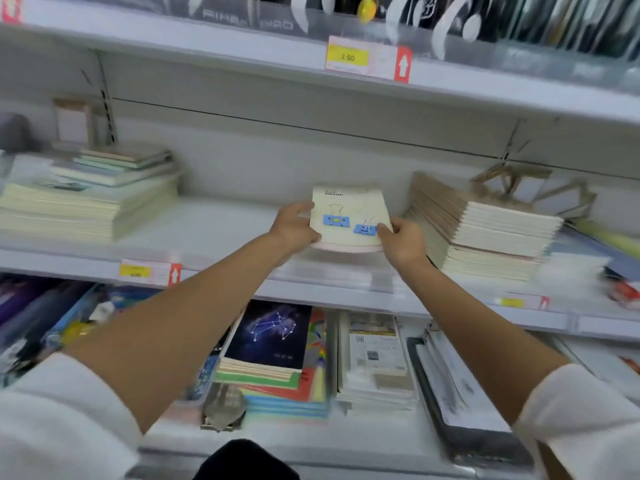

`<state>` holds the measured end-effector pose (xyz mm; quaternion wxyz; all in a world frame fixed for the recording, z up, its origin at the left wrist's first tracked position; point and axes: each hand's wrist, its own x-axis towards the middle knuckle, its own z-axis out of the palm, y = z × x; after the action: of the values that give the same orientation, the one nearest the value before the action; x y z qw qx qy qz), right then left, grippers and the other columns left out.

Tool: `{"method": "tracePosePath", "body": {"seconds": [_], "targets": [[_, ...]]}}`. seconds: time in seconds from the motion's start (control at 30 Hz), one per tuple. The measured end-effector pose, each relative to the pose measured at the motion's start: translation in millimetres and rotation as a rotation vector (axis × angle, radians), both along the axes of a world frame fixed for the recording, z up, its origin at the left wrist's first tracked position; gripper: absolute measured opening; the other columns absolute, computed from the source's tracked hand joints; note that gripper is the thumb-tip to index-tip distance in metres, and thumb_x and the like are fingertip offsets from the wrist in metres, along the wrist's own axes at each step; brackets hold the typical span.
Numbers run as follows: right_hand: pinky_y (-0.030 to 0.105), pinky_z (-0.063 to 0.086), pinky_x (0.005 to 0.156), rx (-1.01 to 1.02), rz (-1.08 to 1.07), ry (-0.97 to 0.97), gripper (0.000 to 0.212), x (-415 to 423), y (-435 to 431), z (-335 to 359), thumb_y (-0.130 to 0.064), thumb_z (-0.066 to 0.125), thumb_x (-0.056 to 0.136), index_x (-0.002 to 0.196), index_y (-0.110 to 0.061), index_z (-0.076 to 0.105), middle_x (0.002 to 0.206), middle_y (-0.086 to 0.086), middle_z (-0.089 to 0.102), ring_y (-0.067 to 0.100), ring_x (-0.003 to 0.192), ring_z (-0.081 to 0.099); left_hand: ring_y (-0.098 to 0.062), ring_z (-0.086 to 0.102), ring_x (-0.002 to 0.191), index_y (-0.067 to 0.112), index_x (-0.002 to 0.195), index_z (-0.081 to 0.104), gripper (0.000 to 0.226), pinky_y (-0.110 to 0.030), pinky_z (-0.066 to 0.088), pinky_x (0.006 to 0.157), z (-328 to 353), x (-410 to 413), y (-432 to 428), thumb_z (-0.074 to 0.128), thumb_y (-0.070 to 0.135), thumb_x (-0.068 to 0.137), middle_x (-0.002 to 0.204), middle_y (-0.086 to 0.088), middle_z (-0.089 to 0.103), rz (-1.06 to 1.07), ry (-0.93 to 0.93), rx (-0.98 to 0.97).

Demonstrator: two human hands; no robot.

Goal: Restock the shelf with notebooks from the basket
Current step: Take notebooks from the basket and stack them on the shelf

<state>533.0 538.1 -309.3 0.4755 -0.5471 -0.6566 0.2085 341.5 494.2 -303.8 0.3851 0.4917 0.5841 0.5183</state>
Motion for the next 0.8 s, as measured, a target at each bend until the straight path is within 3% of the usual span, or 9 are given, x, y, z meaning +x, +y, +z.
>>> {"method": "tracePosePath", "body": {"seconds": [0.13, 0.27, 0.37, 0.43, 0.5, 0.53, 0.7, 0.8], "targets": [[0.027, 0.035, 0.058, -0.151, -0.073, -0.065, 0.016, 20, 42, -9, -0.018, 0.054, 0.092, 0.085, -0.011, 0.066, 0.064, -0.001, 0.053, 0.020, 0.066, 0.049, -0.025, 0.059, 0.112, 0.018, 0.130, 0.053, 0.061, -0.037, 0.050, 0.097, -14, 17, 48, 0.064, -0.009, 0.076, 0.124, -0.011, 0.060, -0.037, 0.063, -0.067], [0.029, 0.029, 0.054, -0.315, -0.011, -0.200, 0.031, 38, 61, -25, -0.034, 0.052, 0.095, 0.087, -0.007, 0.065, 0.065, 0.002, 0.047, 0.016, 0.057, 0.040, -0.027, 0.061, 0.109, 0.013, 0.126, 0.056, 0.057, -0.039, 0.050, 0.097, -31, 19, 68, 0.069, -0.004, 0.073, 0.119, -0.012, 0.061, -0.074, 0.174, -0.138], [0.029, 0.034, 0.066, -0.468, 0.139, -0.132, 0.045, 53, 59, -27, -0.055, 0.060, 0.087, 0.092, -0.010, 0.062, 0.086, 0.002, 0.052, 0.019, 0.079, 0.049, -0.019, 0.063, 0.103, 0.010, 0.110, 0.066, 0.041, -0.028, 0.052, 0.090, -34, 14, 70, 0.079, 0.002, 0.072, 0.108, -0.006, 0.064, -0.093, 0.241, -0.121], [0.029, 0.037, 0.078, -0.535, 0.240, -0.125, 0.046, 62, 62, -26, -0.051, 0.074, 0.076, 0.100, -0.013, 0.062, 0.101, 0.001, 0.056, 0.020, 0.095, 0.051, -0.014, 0.062, 0.100, 0.008, 0.115, 0.064, 0.050, -0.020, 0.049, 0.083, -35, 11, 68, 0.084, 0.008, 0.069, 0.110, -0.004, 0.063, -0.167, 0.301, -0.110], [0.026, 0.038, 0.093, -0.579, 0.258, -0.179, 0.079, 66, 68, -29, -0.037, 0.084, 0.069, 0.134, -0.007, 0.051, 0.126, 0.002, 0.054, 0.019, 0.111, 0.051, -0.014, 0.061, 0.103, 0.007, 0.124, 0.061, 0.063, -0.021, 0.048, 0.088, -38, 10, 67, 0.087, 0.013, 0.067, 0.118, -0.004, 0.061, -0.211, 0.412, -0.090], [0.026, 0.038, 0.097, -0.587, 0.247, -0.209, 0.090, 67, 72, -33, -0.031, 0.086, 0.067, 0.142, -0.006, 0.042, 0.133, 0.003, 0.052, 0.019, 0.116, 0.051, -0.014, 0.061, 0.104, 0.008, 0.127, 0.059, 0.068, -0.022, 0.048, 0.090, -38, 10, 68, 0.087, 0.017, 0.066, 0.121, -0.004, 0.061, -0.218, 0.469, -0.082], [0.024, 0.043, 0.087, -0.505, 0.194, -0.252, 0.086, 58, 88, -42, -0.023, 0.083, 0.071, 0.144, -0.006, 0.040, 0.129, 0.005, 0.055, 0.020, 0.111, 0.056, -0.012, 0.057, 0.109, 0.012, 0.135, 0.054, 0.081, -0.020, 0.045, 0.090, -42, 11, 77, 0.087, 0.036, 0.065, 0.126, 0.000, 0.057, -0.237, 0.613, -0.053], [0.030, 0.044, 0.100, -0.435, 0.149, -0.265, 0.085, 52, 95, -47, -0.030, 0.082, 0.072, 0.143, -0.007, 0.041, 0.134, 0.004, 0.052, 0.021, 0.118, 0.054, -0.012, 0.057, 0.107, 0.011, 0.133, 0.055, 0.072, -0.016, 0.040, 0.085, -46, 12, 83, 0.084, 0.033, 0.071, 0.121, -0.002, 0.059, -0.206, 0.620, -0.023]]}}
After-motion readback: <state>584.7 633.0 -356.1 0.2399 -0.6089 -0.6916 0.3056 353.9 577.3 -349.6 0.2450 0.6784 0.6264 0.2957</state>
